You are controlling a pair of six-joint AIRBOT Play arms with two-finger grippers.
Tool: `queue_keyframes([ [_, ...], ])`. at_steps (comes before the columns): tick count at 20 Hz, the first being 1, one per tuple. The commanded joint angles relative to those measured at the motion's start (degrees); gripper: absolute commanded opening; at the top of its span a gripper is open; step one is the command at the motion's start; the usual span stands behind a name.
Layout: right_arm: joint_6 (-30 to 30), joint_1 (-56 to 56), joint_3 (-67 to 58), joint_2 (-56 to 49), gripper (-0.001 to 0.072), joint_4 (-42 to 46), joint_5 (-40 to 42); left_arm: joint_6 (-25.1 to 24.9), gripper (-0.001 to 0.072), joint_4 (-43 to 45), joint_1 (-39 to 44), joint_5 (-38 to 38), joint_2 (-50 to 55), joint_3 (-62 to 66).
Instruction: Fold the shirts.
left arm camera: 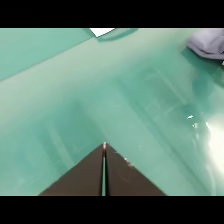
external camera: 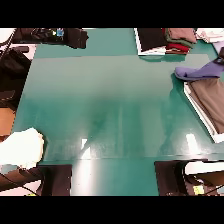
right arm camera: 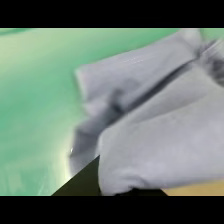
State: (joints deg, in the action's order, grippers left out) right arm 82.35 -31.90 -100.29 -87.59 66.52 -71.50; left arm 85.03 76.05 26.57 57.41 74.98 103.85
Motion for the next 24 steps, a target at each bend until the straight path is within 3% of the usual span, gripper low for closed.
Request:
queue_keyframes([
  [1,-2.56,-3.61,-2.64,0.22,0.0015,-1.86,1.33,0.52,0.0023,-0.22,0.11,-0.37,-0.04,0.00],
  [5,-2.99,-1.29,-13.38,0.17,0.0015,-2.29,4.22,0.55,0.0023,-0.24,0.11,-0.31,-0.04,0.00],
  [9,-2.99,-1.53,-17.55,1.66,0.0015,-1.79,1.84,0.48,0.0023,-0.22,0.11,0.55,-0.04,0.00],
  [12,-4.31,-3.69,-9.29,6.64,0.0014,-1.60,0.92,0.46,0.0023,-0.22,0.11,0.70,-0.04,0.00],
  [17,-6.16,-9.62,9.07,16.63,0.0014,7.85,-1.25,0.44,0.0023,-0.22,0.11,1.97,-0.04,0.00],
  [23,-8.98,-21.68,32.96,27.17,0.0018,13.16,0.55,-0.02,0.0023,-0.17,0.11,3.72,-0.04,0.00],
  [24,-9.16,-23.52,35.23,27.80,0.0074,13.14,1.07,-0.02,0.0023,-0.20,0.11,3.72,-0.04,0.00],
])
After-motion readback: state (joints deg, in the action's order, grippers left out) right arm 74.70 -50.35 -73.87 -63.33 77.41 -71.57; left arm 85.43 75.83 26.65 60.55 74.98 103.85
